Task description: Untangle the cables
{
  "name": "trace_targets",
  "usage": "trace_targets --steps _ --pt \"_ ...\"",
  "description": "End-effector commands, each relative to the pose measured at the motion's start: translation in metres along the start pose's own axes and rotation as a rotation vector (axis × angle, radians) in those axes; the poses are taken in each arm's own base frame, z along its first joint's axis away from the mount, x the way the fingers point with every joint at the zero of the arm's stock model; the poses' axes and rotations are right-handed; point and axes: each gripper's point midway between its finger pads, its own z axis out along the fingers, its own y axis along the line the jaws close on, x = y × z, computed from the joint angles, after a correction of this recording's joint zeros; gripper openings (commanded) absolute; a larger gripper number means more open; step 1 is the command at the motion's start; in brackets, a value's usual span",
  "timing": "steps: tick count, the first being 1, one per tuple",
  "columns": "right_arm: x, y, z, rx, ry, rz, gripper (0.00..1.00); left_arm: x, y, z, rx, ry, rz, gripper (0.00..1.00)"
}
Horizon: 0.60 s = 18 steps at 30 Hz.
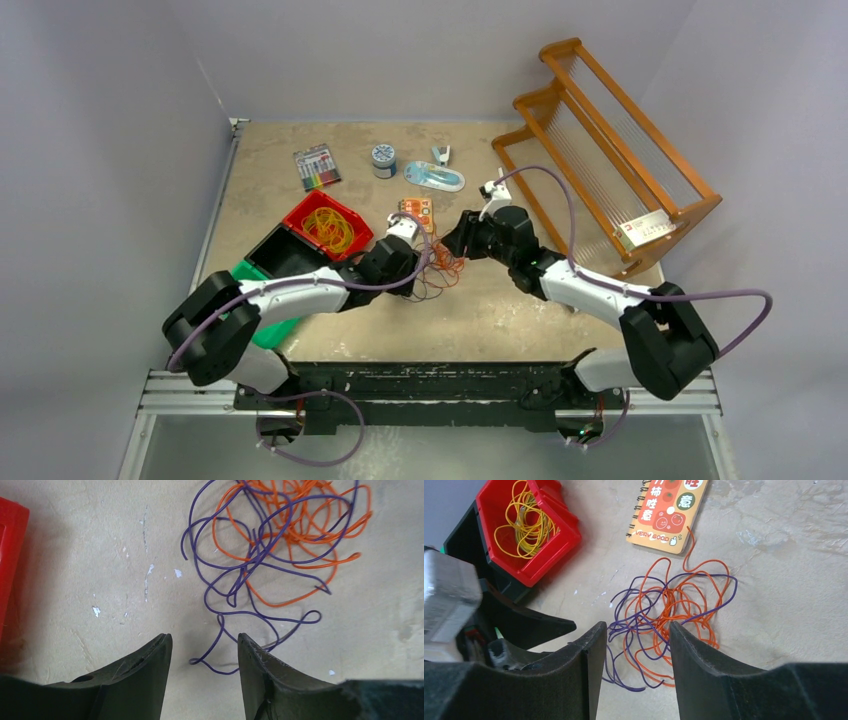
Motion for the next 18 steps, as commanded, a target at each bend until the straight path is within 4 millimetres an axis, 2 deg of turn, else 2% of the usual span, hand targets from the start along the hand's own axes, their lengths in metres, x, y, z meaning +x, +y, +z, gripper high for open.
trace_targets --steps 1,4,7,9,12,16,18 --pt "-0.021 0.022 0.005 -0.083 -0.049 -0.014 0.52 -0.013 0.005 0.010 -0.051 -0.045 0.071 0.51" --pt "-0.021 0.024 0.007 -0.094 -0.043 -0.013 0.52 -0.013 0.005 0.016 -0.058 -0.038 0.100 0.49" --pt "-0.024 0.025 0.008 -0.093 -0.048 -0.015 0.52 -0.018 0.006 0.016 -0.073 -0.045 0.110 0.39" --pt "-0.024 0.025 0.007 -0.089 -0.049 -0.017 0.52 -0.024 0.006 0.013 -0.080 -0.058 0.107 0.28" --pt "-0.026 0.025 0.006 -0.088 -0.057 -0.020 0.52 -0.035 0.006 0.005 -0.077 -0.091 0.097 0.14" --pt "-0.029 0.028 0.006 -0.107 -0.073 -0.028 0.52 -0.056 0.004 -0.013 -0.071 -0.150 0.071 0.00" --pt "-0.033 0.036 0.006 -0.151 -0.086 -0.057 0.53 -0.070 0.004 -0.024 -0.078 -0.178 0.056 0.00"
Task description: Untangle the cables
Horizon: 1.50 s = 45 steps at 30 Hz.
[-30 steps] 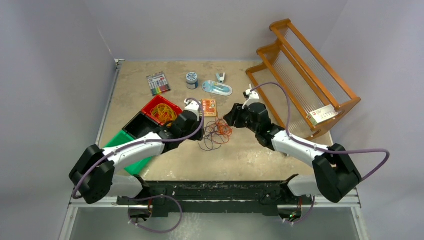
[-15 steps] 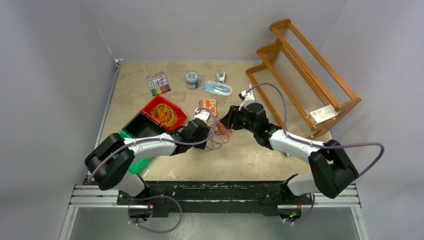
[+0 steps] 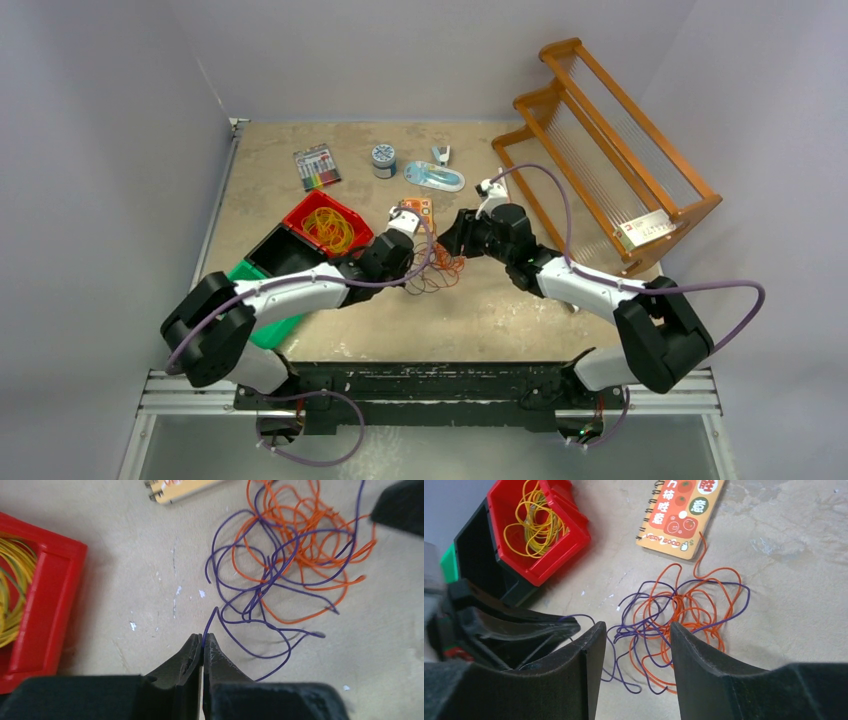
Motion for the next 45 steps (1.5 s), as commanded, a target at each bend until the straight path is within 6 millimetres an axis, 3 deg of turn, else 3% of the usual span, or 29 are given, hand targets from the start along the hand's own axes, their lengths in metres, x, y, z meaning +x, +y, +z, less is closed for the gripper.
trace_targets --steps 1,4,9,19,28,34,38,41,45 --pt "-0.039 0.036 -0.003 -0.142 -0.111 -0.090 0.53 -0.065 -0.002 -0.032 -0.001 -0.159 -0.049 0.00" --pt "-0.058 0.058 -0.008 -0.244 -0.187 -0.174 0.54 -0.088 0.000 -0.048 -0.009 -0.204 -0.065 0.00" --pt "-0.069 0.079 -0.016 -0.351 -0.238 -0.241 0.56 -0.120 0.007 -0.071 -0.049 -0.239 -0.076 0.00" --pt "-0.085 0.108 -0.011 -0.491 -0.294 -0.298 0.62 -0.159 0.004 -0.100 -0.008 -0.333 -0.086 0.00" --pt "-0.065 0.130 0.011 -0.557 -0.238 -0.303 0.65 -0.172 0.000 -0.108 0.009 -0.355 -0.074 0.00" --pt "-0.047 0.122 0.025 -0.552 -0.202 -0.249 0.64 -0.180 -0.003 -0.116 0.035 -0.376 -0.080 0.00" --pt "-0.034 0.114 0.034 -0.546 -0.175 -0.216 0.58 -0.192 -0.002 -0.128 0.040 -0.408 -0.090 0.00" --pt "-0.023 0.110 0.042 -0.548 -0.146 -0.198 0.50 -0.204 -0.001 -0.139 0.046 -0.441 -0.103 0.00" --pt "-0.014 0.104 0.049 -0.536 -0.130 -0.176 0.47 -0.225 0.002 -0.156 0.042 -0.495 -0.118 0.00"
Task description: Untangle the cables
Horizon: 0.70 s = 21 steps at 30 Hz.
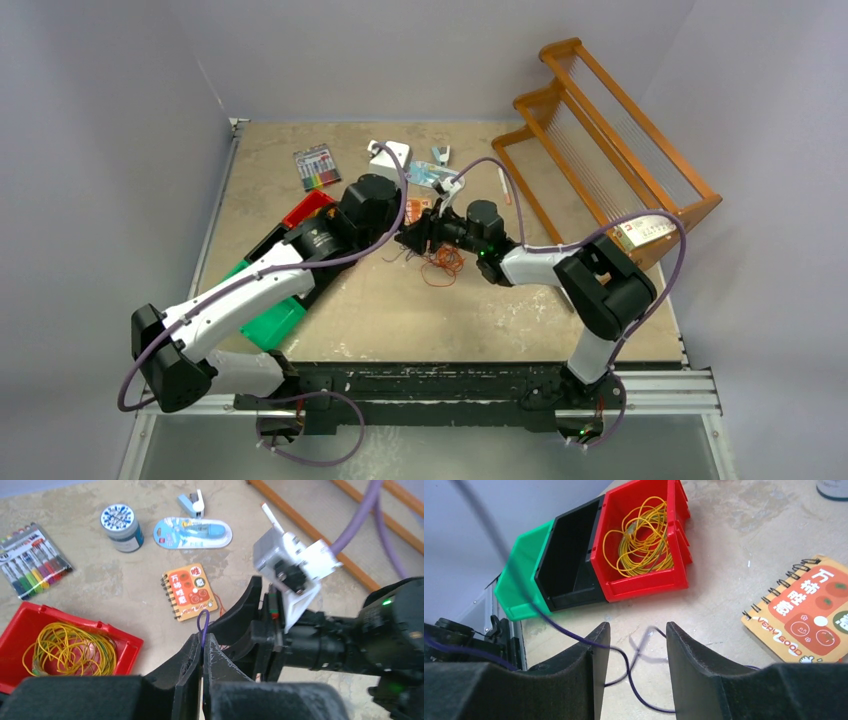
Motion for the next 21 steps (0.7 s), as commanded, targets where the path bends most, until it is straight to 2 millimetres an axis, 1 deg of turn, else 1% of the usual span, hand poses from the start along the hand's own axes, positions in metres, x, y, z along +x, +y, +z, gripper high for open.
trace_targets --steps 1,8,11,17,21 --pt "-0.010 0.006 0.003 -0.034 -0.057 0.001 0.47 -0.066 -0.003 -0.025 0.024 -0.156 -0.049 0.00" --pt "0.012 -0.016 0.003 0.049 -0.035 0.054 0.49 -0.126 -0.006 -0.049 0.045 -0.260 -0.063 0.00" --pt "0.016 -0.018 0.004 0.047 -0.039 0.070 0.49 -0.146 -0.005 -0.060 0.045 -0.299 -0.066 0.00" --pt "0.030 -0.024 0.002 0.062 -0.020 0.095 0.49 -0.173 0.011 -0.074 -0.031 -0.345 -0.060 0.00" --pt "0.040 -0.027 -0.001 0.073 0.001 0.104 0.51 -0.189 0.024 -0.086 -0.085 -0.366 -0.055 0.00"
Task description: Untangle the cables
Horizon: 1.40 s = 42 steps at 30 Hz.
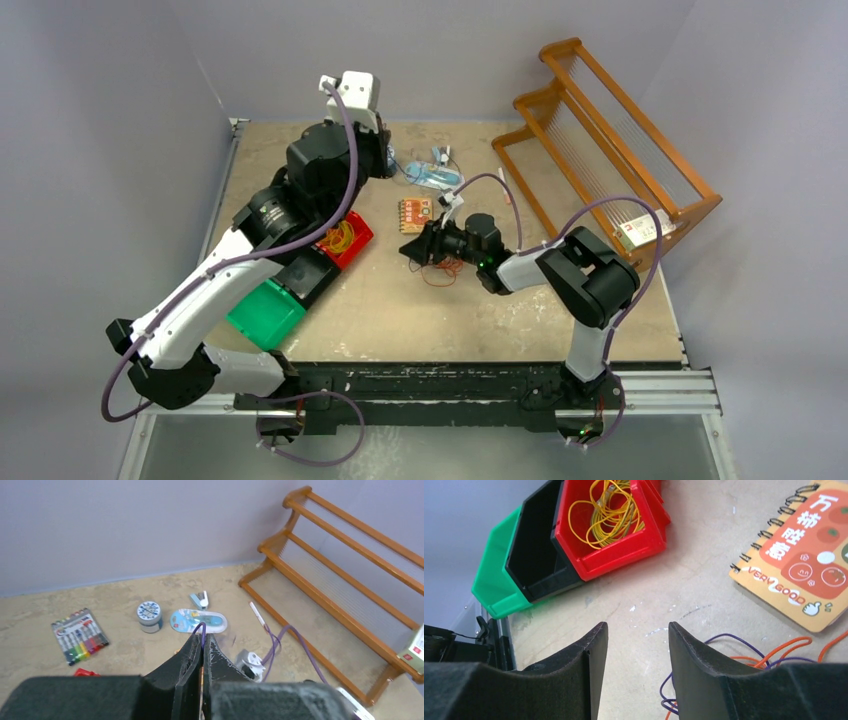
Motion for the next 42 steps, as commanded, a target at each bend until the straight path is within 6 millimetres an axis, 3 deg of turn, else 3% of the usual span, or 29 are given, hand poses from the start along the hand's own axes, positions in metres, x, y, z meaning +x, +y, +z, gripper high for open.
trace_targets --steps 1,7,11,17,23,31,42 --pt "-0.005 0.002 -0.002 -0.006 -0.035 -0.010 0.51 -0.038 0.020 -0.012 -0.085 -0.068 0.020 0.00" --pt "0.003 0.000 -0.005 -0.005 -0.025 -0.002 0.52 -0.054 0.054 -0.030 -0.230 -0.094 0.054 0.00" --pt "0.000 0.002 -0.006 -0.012 -0.030 -0.005 0.53 -0.052 0.078 -0.043 -0.342 -0.075 0.084 0.00" --pt "-0.006 0.006 -0.004 -0.020 -0.035 -0.017 0.54 -0.032 0.114 -0.058 -0.480 -0.017 0.145 0.00" --pt "-0.013 0.011 -0.001 -0.040 -0.047 -0.033 0.55 -0.013 0.171 -0.063 -0.588 0.037 0.095 0.00" --pt "-0.027 0.014 -0.006 -0.015 -0.061 -0.076 0.57 0.043 0.218 -0.072 -0.754 0.201 0.130 0.00" --pt "-0.031 0.016 -0.003 -0.024 -0.061 -0.078 0.57 0.062 0.241 -0.082 -0.822 0.251 0.127 0.00"
